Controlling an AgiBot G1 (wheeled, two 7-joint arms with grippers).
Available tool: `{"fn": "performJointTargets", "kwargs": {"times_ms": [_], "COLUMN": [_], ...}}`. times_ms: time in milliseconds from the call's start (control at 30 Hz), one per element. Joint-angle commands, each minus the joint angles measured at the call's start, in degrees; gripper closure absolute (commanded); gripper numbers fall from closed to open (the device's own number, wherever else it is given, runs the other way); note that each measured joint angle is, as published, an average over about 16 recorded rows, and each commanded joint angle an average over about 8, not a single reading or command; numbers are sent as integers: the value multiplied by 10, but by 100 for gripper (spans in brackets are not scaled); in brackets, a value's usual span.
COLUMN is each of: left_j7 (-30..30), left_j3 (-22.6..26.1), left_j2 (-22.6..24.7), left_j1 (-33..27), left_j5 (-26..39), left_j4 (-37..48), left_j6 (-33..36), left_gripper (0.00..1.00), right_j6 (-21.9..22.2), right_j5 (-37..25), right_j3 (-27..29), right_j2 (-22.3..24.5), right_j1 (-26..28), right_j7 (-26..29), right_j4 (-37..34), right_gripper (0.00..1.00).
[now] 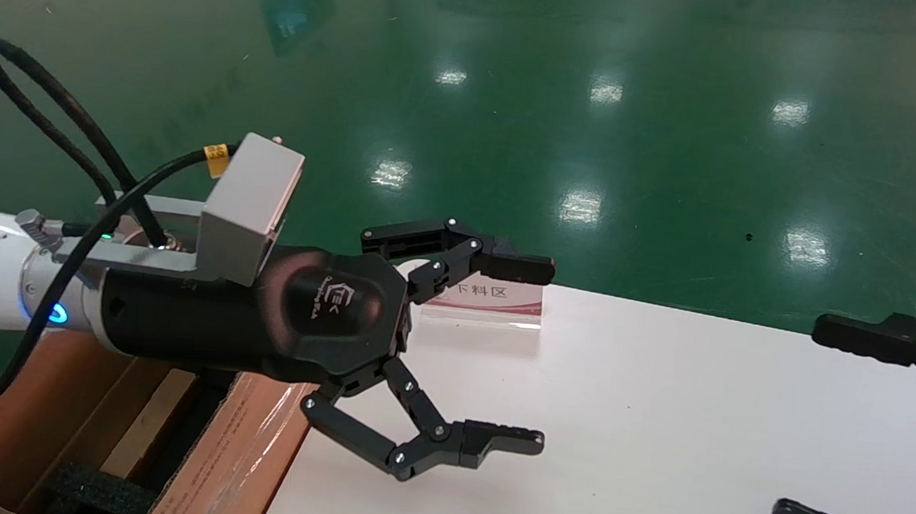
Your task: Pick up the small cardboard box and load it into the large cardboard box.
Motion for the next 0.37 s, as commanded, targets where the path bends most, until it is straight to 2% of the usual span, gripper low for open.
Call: {"fn": "performJointTargets", "kwargs": {"times_ms": [33,367], "left_j7": [0,0], "left_j3": [0,0], "left_j2": [0,0], "left_j1": [0,0], "left_j5": [0,0], "left_j4": [0,0], "left_j6": [0,0], "left_gripper": [0,0], "right_j6": [0,0], "right_j5": [0,0], "right_j3": [0,0], "right_j2": [0,0], "right_j1": [0,0], "right_j7": [0,0], "right_j4": [0,0], "right_gripper": [0,0]}}
